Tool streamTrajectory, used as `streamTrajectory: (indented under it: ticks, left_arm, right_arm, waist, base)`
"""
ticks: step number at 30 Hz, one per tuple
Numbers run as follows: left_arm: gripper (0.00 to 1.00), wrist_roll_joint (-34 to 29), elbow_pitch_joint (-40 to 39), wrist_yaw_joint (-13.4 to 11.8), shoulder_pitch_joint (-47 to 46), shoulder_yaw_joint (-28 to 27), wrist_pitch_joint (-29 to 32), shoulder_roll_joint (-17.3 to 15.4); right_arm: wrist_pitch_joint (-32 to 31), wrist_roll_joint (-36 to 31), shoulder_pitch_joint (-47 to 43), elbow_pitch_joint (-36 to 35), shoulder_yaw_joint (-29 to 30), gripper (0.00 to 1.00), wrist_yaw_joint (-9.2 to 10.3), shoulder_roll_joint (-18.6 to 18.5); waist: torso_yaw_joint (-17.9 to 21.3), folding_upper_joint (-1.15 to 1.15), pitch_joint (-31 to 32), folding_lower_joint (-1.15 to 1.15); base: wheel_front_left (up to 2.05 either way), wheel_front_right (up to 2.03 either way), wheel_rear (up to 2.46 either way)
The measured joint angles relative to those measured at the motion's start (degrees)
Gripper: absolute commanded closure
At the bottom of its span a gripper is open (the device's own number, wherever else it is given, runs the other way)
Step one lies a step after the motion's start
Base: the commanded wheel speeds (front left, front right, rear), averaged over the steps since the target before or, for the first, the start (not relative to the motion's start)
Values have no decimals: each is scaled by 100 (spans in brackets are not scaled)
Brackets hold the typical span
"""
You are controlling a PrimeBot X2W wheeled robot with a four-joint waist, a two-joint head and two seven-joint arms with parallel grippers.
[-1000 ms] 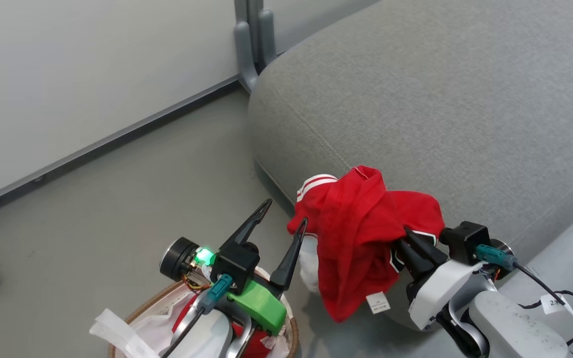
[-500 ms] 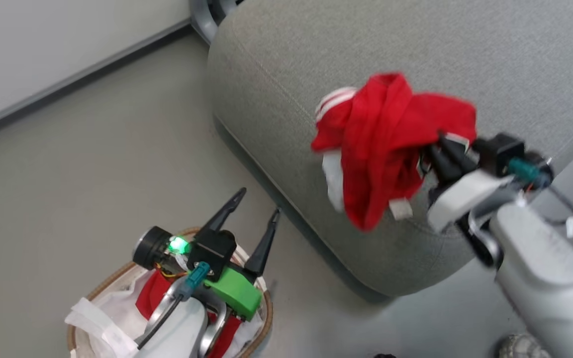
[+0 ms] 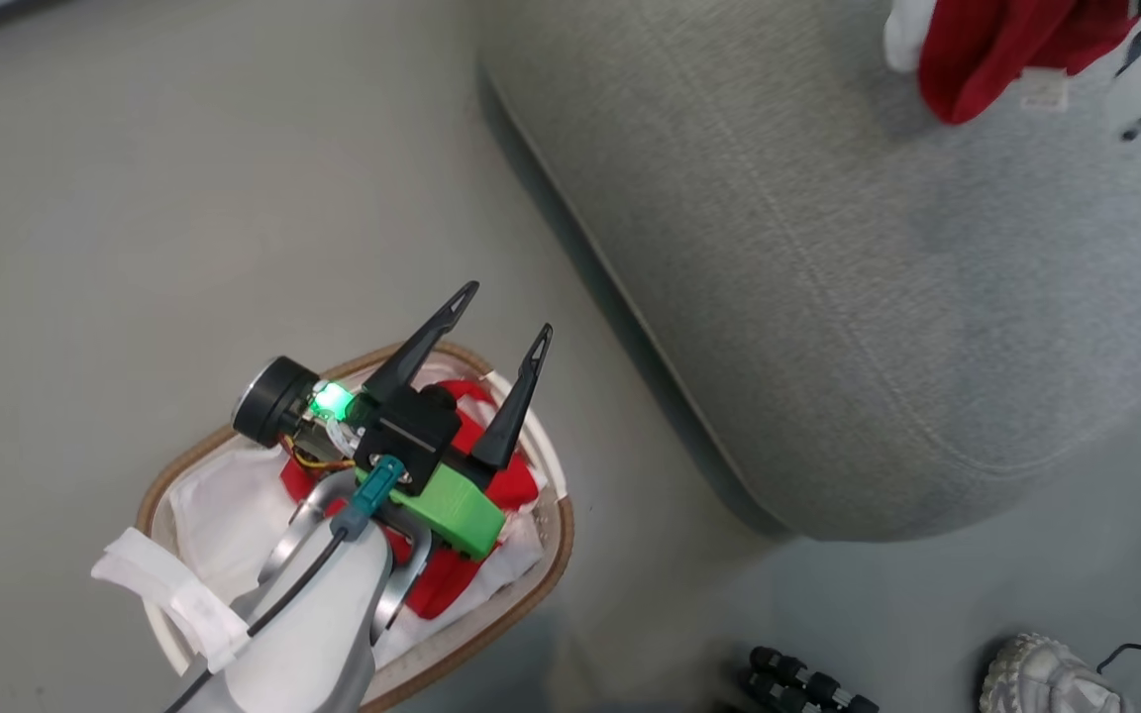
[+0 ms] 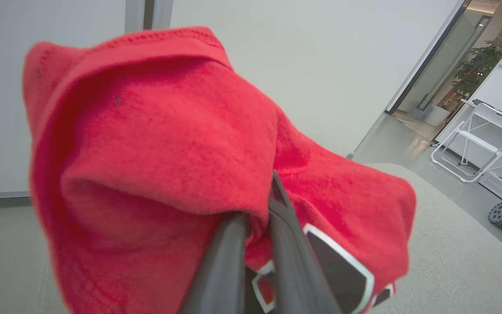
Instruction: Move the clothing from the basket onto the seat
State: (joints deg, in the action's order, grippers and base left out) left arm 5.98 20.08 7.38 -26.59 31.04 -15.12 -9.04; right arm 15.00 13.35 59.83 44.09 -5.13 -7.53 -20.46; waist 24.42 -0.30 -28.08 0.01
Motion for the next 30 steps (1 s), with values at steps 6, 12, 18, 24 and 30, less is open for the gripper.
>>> streamTrajectory:
  ticks: [6, 12, 18, 24, 30]
  left_arm:
    - [0, -15, -107, 1, -256, -20, 0, 1]
    - [0, -16, -126, 0, -263, -263, 0, 3]
    - [0, -38, -93, -36, -201, -448, 0, 14]
    - [0, -31, -27, -57, -50, -705, 1, 41]
    - [0, -8, -3, -162, 210, -996, 1, 172]
  right_arm:
    - [1, -388, 346, 270, 961, 98, 0, -119]
    - [0, -838, 215, 399, 1532, 0, 0, 218]
    - [1, -1016, -413, -1, 1596, 0, 0, 520]
    - [8, -767, -1221, -521, 1441, 0, 0, 693]
    - [8, -328, -2003, -1194, 1151, 0, 0, 786]
  waist:
    - [-443, 0, -421, 0]
    - [-851, 0, -751, 0]
    - [-997, 0, -804, 0]
    - [-937, 0, -560, 0]
    - [-849, 0, -92, -1]
  base:
    - [0, 0, 0]
    - [0, 0, 0]
    - [0, 0, 0]
    - [0, 0, 0]
    - [0, 0, 0]
